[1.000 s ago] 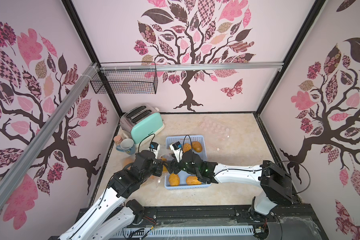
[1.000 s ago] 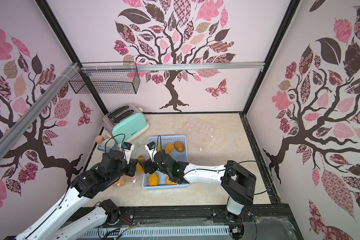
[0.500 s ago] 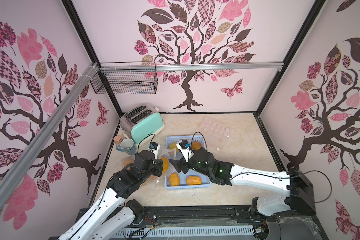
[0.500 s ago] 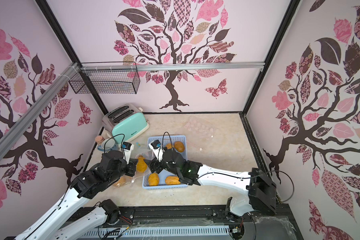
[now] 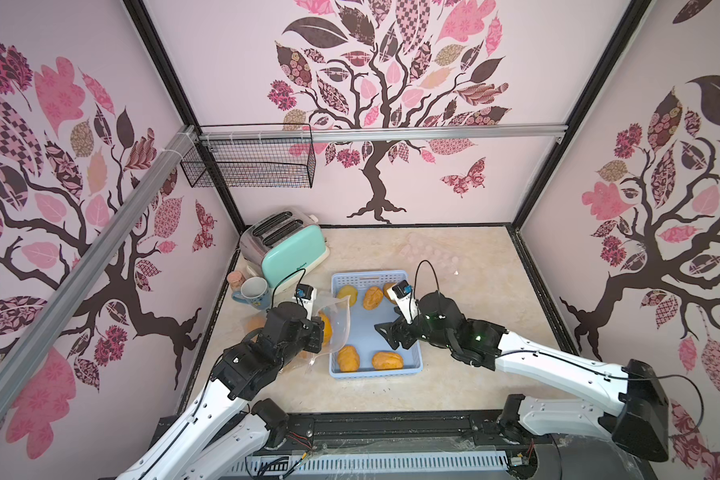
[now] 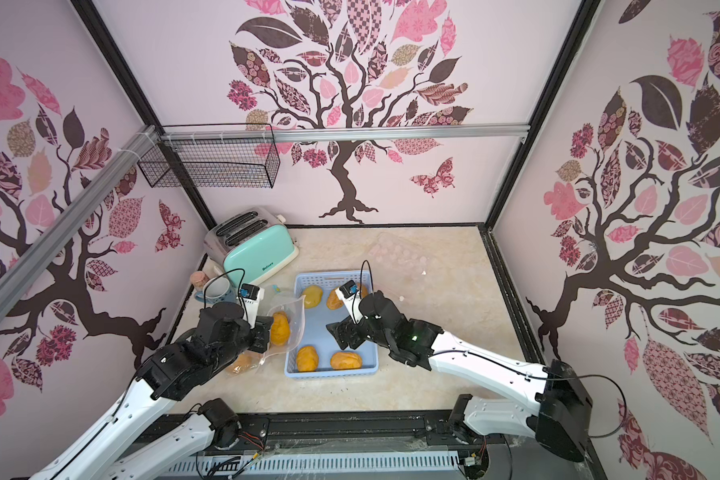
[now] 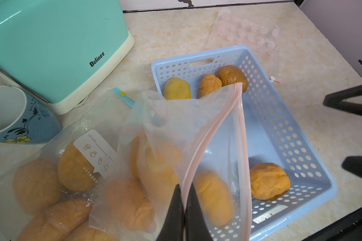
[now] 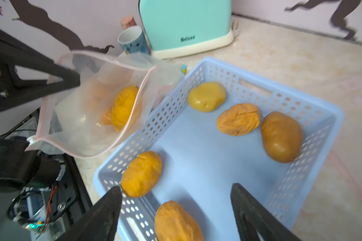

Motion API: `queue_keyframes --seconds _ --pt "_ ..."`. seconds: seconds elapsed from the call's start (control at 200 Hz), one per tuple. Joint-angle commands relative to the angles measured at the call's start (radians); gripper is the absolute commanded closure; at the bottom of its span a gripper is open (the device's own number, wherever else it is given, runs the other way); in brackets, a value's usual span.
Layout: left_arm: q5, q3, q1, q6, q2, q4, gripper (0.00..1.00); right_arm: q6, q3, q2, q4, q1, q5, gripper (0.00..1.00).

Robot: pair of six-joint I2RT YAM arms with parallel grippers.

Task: Put the potatoes into a zipper bag and zip it
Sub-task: Pick up the potato from the basket.

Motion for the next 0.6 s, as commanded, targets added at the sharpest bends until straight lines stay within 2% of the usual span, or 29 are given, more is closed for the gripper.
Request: queue_keyframes --seconds 0.0,0.125,0.32,0.595 --pt "-0.013 -0.018 -0.002 0.000 -0.001 0.003 1.00 0.063 0.023 0.089 -0.047 0.003 -0.183 0.16" --pt "-0.011 -0.018 -0.002 0.000 -0.002 0.004 1.00 0.103 0.038 0.196 0.017 0.003 -0.265 0.16" --pt "-0.011 -0.020 -0.001 0.003 0.008 0.004 1.00 0.212 0.053 0.326 0.139 0.004 -0.306 0.15" --pt "-0.004 -0.021 -0.002 0.005 0.009 0.004 1.00 0.288 0.101 0.493 0.231 0.003 -0.381 0.15"
